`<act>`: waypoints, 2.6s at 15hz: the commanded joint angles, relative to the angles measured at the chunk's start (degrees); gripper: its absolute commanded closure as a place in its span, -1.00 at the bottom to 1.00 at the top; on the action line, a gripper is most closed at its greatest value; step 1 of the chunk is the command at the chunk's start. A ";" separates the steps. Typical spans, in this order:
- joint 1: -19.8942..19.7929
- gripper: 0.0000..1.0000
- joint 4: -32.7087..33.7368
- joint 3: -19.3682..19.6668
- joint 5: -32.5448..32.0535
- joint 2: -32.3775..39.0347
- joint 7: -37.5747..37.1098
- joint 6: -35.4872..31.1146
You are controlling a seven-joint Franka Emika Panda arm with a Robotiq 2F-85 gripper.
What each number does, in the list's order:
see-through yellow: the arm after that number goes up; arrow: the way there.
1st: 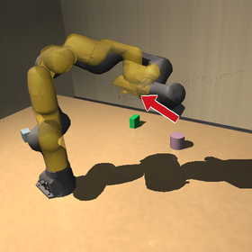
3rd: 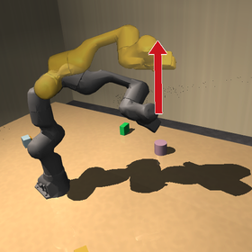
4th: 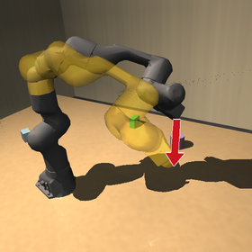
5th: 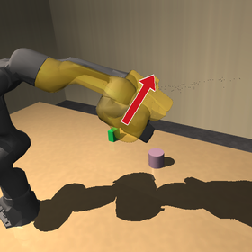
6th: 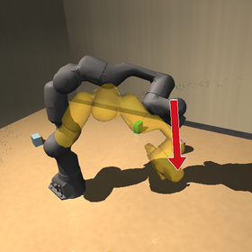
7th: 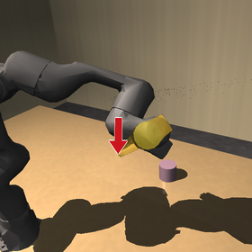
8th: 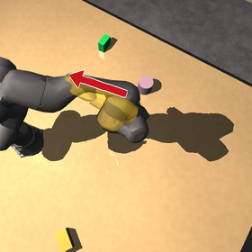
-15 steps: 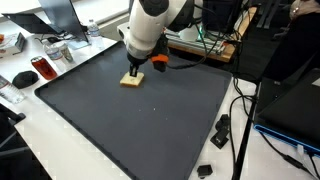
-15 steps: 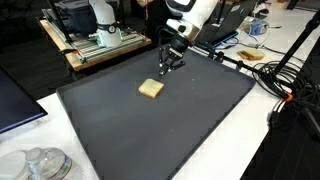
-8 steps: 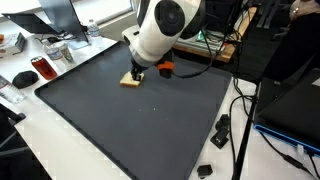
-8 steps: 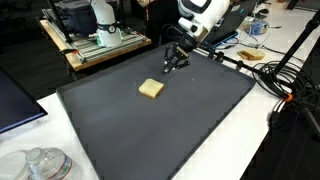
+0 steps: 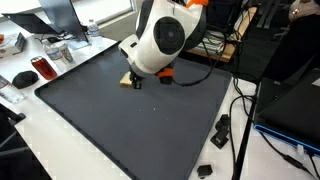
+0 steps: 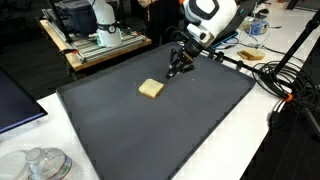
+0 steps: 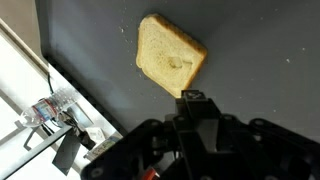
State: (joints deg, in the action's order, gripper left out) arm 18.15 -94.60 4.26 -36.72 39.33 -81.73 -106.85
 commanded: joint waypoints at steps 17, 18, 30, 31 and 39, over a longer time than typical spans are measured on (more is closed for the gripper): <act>-10.62 0.89 30.50 -0.17 18.60 15.65 50.72 14.95; -11.31 0.89 31.51 -0.46 19.56 16.13 54.04 15.09; -19.63 0.89 34.58 -4.08 24.96 17.31 92.87 12.67; -20.45 0.89 34.83 -4.64 25.71 17.44 95.64 12.92; -28.11 0.89 36.66 -9.36 33.39 19.05 115.73 15.51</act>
State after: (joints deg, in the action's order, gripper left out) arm -6.40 -61.26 -2.70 -6.98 56.40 27.11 -93.97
